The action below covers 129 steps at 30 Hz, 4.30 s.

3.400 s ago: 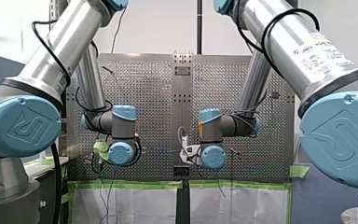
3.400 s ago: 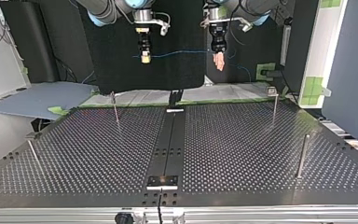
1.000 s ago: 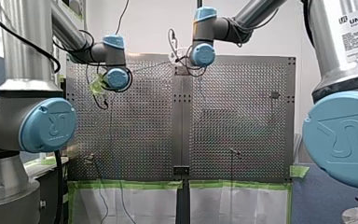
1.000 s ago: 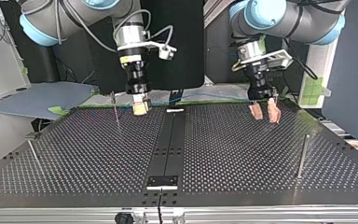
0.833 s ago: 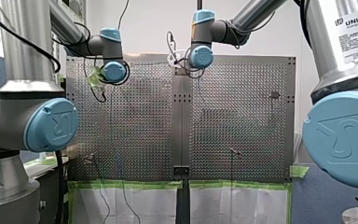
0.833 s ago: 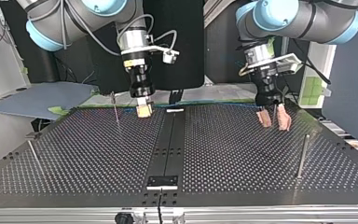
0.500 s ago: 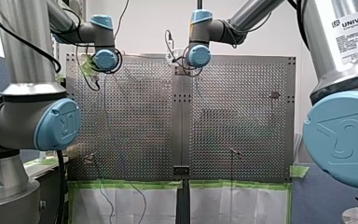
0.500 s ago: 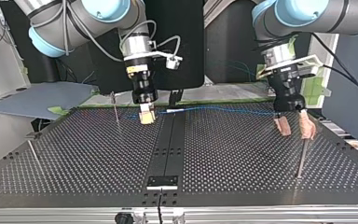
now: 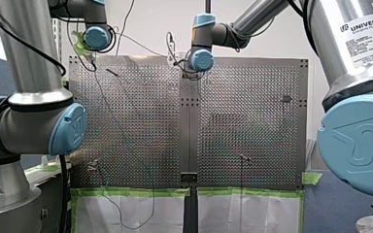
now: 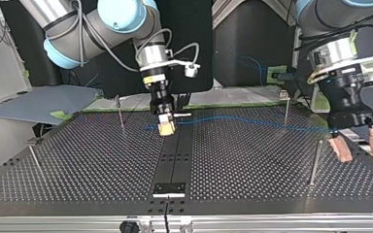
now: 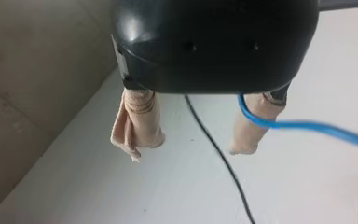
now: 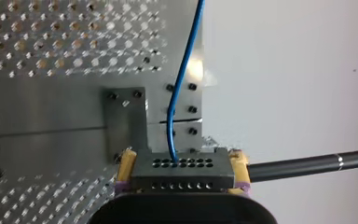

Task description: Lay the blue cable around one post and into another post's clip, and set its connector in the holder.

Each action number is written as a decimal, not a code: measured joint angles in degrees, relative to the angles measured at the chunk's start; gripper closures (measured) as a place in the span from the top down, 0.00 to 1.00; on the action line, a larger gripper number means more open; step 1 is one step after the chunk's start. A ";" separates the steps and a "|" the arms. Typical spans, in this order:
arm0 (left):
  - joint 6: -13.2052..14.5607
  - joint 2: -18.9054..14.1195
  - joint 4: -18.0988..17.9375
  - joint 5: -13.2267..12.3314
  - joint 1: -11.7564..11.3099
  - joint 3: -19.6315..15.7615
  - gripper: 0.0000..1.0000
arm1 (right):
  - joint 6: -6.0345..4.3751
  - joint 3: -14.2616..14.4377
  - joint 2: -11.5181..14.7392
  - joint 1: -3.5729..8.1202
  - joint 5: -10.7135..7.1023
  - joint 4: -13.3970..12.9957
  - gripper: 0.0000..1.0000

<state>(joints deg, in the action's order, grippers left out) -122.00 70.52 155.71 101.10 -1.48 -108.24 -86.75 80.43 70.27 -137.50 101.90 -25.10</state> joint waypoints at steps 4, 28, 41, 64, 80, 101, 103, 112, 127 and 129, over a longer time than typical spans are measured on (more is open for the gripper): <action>-0.70 0.80 2.07 -2.06 -2.06 0.92 1.00 | -0.15 -0.81 -0.17 -0.31 -0.45 -0.31 0.00; -3.81 10.79 7.07 -13.22 -13.22 8.18 1.00 | -0.63 -5.78 -1.96 -0.54 -1.43 -0.61 0.00; -4.39 16.79 4.67 -19.90 -19.16 11.04 1.00 | -0.63 -9.41 -5.28 -0.49 -1.72 -0.24 0.00; -6.53 24.50 1.01 -25.08 -19.38 11.97 1.00 | -0.67 -20.49 -14.75 -0.97 -2.88 4.31 0.00; -2.99 26.81 2.17 -23.80 -18.21 9.19 1.00 | -4.50 -20.33 -15.38 4.28 3.66 10.50 0.00; -1.48 26.72 2.68 -23.71 -15.84 8.68 1.00 | -10.84 -9.64 -12.39 6.33 14.41 2.63 0.00; -1.52 26.68 2.68 -23.72 -15.79 8.68 1.00 | -11.32 -8.65 -12.40 6.43 15.38 1.66 0.00; -2.78 25.97 2.68 -23.64 -15.57 8.68 1.00 | -12.70 -3.86 -12.43 7.82 20.18 -3.16 0.00; -4.55 25.95 2.55 -23.67 -15.87 8.68 1.00 | -10.34 3.83 -12.65 9.88 27.49 -10.82 0.00; -4.66 25.96 2.53 -23.69 -15.96 8.68 1.00 | -9.73 4.93 -12.81 10.05 27.62 -11.94 0.00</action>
<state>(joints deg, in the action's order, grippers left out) -126.66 96.48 158.24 77.41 -17.44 -99.56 -96.48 85.35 57.46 -127.44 129.52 -37.04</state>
